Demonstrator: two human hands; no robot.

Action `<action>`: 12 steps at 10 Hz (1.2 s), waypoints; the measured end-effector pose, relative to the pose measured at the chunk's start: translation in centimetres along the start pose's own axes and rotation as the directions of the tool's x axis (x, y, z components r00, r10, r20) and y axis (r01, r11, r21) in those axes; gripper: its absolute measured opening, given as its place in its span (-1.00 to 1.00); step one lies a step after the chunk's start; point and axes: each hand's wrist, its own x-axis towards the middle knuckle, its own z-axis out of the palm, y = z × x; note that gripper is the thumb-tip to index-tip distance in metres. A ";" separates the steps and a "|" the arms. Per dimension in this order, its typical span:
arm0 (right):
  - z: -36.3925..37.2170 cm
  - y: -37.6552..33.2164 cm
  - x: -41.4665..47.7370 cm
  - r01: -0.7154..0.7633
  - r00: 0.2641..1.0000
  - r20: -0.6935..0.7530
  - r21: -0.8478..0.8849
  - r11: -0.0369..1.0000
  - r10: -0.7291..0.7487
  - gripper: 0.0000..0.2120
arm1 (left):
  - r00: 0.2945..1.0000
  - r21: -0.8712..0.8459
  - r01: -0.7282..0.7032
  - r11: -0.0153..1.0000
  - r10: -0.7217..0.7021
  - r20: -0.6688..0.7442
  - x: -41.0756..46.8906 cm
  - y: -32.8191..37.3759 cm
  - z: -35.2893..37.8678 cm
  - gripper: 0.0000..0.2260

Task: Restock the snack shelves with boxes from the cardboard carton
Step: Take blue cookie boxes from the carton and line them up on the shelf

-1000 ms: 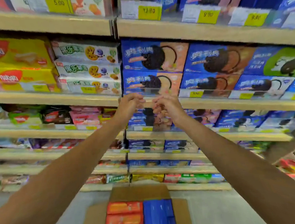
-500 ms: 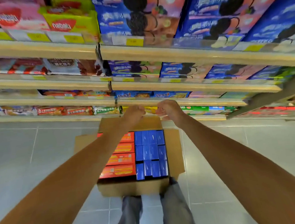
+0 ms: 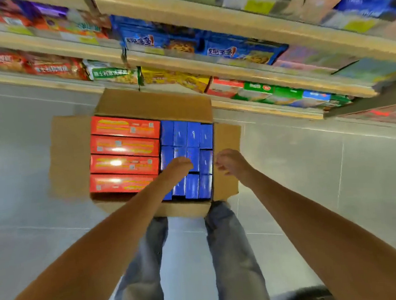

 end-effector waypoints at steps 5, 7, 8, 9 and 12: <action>0.2 6.8 6.6 0.099 0.981 0.193 -0.338 0.936 -0.034 -0.65 | 0.988 -0.015 0.114 0.993 -0.115 -0.102 4.1 -5.9 10.8 -0.68; 1.9 10.0 10.5 0.200 0.959 0.270 -0.455 0.868 -0.080 -0.62 | 0.948 0.011 0.033 0.999 -0.028 -0.317 7.7 -10.3 14.4 -0.70; 3.1 11.3 12.4 0.225 0.950 0.300 -0.479 0.848 -0.083 -0.58 | 0.919 -0.236 0.059 0.970 -0.145 -0.367 8.8 -11.1 15.5 -0.69; 3.8 12.2 14.0 0.245 0.947 0.309 -0.507 0.827 -0.091 -0.58 | 0.886 -0.634 0.143 0.760 -0.384 -0.260 10.6 -12.1 16.3 -0.66; 4.1 15.5 16.9 0.369 0.925 0.268 -0.455 0.810 -0.270 -0.58 | 0.860 -0.774 0.032 0.632 -0.412 -0.301 13.7 -15.0 18.2 -0.72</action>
